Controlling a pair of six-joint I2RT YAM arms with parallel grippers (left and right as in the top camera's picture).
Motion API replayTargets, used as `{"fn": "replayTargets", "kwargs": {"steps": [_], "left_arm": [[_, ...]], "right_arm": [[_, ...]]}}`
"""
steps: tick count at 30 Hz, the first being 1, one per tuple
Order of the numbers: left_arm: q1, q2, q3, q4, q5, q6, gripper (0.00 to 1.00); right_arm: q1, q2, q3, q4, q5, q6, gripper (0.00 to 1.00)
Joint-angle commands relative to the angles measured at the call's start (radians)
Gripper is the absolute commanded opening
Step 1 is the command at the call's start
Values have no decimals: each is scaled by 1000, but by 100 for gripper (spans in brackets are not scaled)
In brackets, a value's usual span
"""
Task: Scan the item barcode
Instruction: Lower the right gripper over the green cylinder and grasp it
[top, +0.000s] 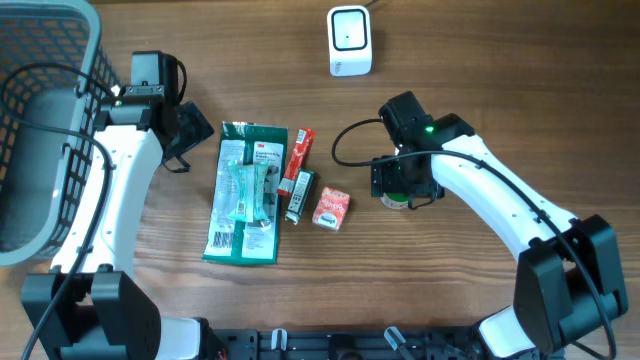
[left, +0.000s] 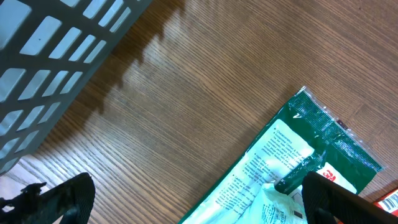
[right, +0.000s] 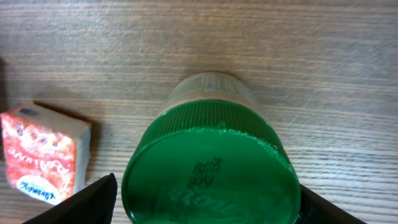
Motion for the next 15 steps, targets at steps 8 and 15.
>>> {"fn": "replayTargets", "kwargs": {"steps": [8, 15], "left_arm": [[5, 6, -13, -1, -19, -21, 100], [5, 6, -13, -1, -19, -21, 100]], "right_arm": [[4, 11, 7, 92, 7, -80, 67], [4, 11, 10, 177, 49, -256, 74]]}}
